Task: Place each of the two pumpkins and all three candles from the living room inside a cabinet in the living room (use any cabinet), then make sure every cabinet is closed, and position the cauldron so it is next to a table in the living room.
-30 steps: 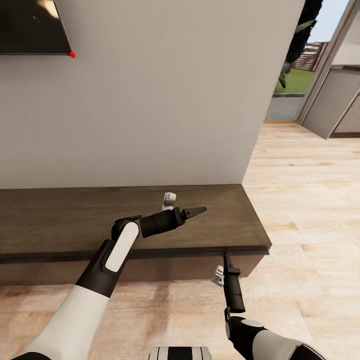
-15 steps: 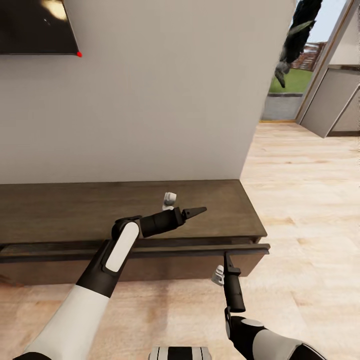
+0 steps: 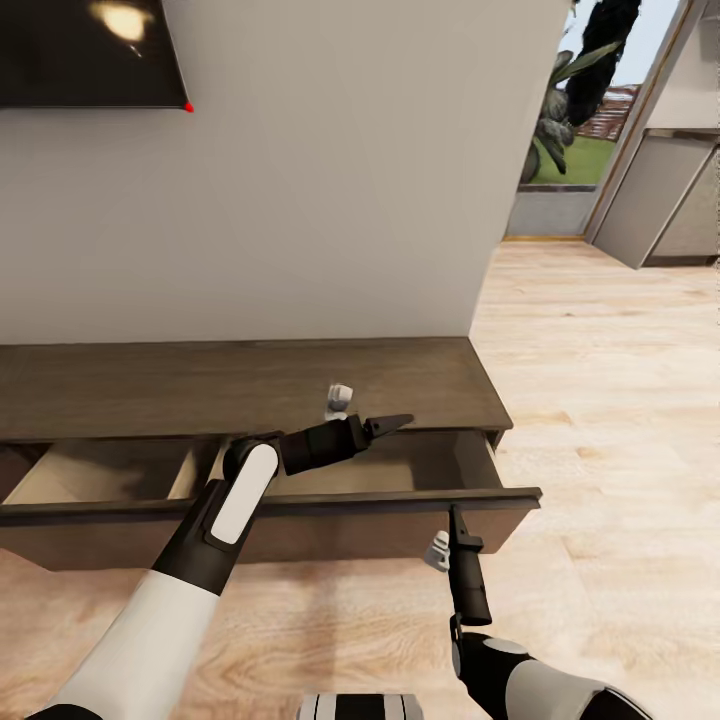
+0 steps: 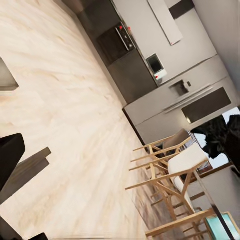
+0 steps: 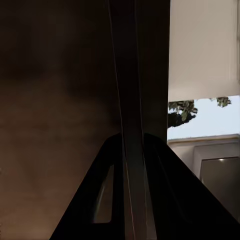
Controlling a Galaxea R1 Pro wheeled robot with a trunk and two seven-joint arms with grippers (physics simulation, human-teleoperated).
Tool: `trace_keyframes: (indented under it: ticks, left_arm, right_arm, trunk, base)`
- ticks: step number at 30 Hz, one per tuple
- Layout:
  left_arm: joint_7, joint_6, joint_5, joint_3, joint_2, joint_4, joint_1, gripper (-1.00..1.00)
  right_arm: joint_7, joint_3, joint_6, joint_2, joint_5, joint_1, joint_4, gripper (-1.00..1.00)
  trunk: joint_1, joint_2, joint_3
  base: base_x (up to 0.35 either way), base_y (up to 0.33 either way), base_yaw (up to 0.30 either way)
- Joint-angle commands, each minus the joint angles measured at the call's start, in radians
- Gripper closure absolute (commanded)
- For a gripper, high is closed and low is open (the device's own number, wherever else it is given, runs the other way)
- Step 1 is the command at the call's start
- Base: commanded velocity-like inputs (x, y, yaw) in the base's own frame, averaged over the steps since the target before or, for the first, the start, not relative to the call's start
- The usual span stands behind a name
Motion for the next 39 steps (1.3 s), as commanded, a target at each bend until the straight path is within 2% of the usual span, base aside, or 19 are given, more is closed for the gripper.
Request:
trace_keyframes:
  ticks: [1, 7, 39]
  left_arm:
    - [0.0, 0.0, 0.0, 0.0, 0.0, 0.0, 0.0, -1.0]
    - [0.0, 0.0, 0.0, 0.001, 0.001, 0.0, 0.0, -1.0]
    - [0.0, 0.0, 0.0, 0.003, 0.003, -0.002, 0.0, -1.0]
  right_arm:
    - [0.039, 0.022, 0.0, 0.0, 0.002, 0.001, 0.001, 1.0]
    - [0.039, 0.022, 0.0, 0.0, 0.002, 0.001, 0.001, 1.0]
    - [0.038, 0.022, 0.0, 0.003, 0.002, 0.002, 0.0, 1.0]
  trunk:
    - [0.0, 0.0, 0.0]
    - [0.0, 0.0, 0.0]
    - [0.0, 0.0, 0.0]
  base:
    - [-0.334, 0.0, 0.0]
    - [-0.316, 0.0, 0.0]
    - [-0.112, 0.0, 0.0]
